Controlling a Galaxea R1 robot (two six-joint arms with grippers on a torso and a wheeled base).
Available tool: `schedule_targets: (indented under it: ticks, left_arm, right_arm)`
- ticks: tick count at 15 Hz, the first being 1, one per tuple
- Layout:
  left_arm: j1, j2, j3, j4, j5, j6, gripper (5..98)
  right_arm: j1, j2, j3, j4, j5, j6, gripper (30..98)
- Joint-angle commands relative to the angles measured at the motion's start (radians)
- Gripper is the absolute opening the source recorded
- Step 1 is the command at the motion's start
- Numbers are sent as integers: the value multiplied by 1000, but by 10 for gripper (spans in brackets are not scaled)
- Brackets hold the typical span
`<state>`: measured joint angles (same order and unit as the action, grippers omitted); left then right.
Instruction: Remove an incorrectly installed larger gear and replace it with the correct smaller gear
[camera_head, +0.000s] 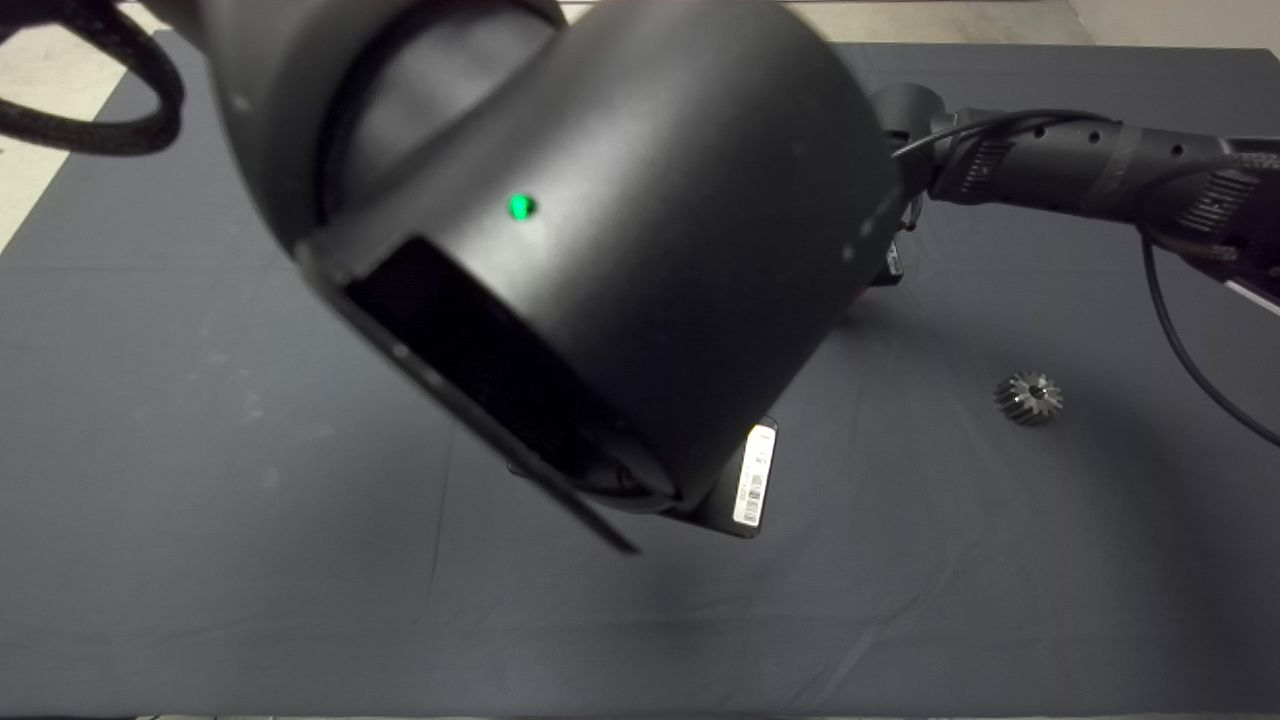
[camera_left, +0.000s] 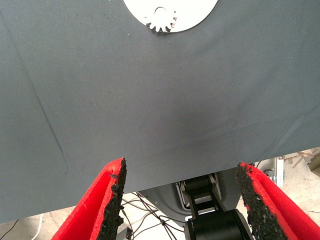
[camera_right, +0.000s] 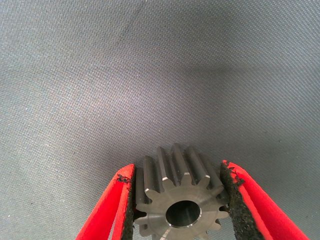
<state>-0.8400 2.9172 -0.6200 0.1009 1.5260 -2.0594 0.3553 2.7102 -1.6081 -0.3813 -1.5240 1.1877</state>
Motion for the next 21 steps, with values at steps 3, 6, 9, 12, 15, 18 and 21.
schedule_targets:
  ticks: [3, 6, 9, 12, 15, 18, 21]
  left_arm:
    - [-19, 4, -1, -7, 69, 2, 546]
    - [-19, 4, -1, -7, 69, 2, 546]
    - [-19, 4, -1, -7, 71, 2, 546]
    - [-19, 4, -1, -7, 71, 2, 546]
    - [-18, 4, 1, -7, 71, 2, 546]
    - [-18, 4, 0, -7, 72, 1, 546]
    - [-18, 3, 8, -7, 72, 1, 546]
  right_arm:
    - [75, -10, 70, 96, -81, 21, 403]
    - [174, -59, 149, 145, -82, 36, 390]
    - [285, -71, 180, 239, -82, 41, 385]
    - [314, -59, 216, 248, -81, 41, 377]
    - [303, -43, 212, 251, -79, 43, 369]
    - [281, 8, 209, 283, -77, 53, 368]
    - [284, 50, 215, 282, -75, 82, 364]
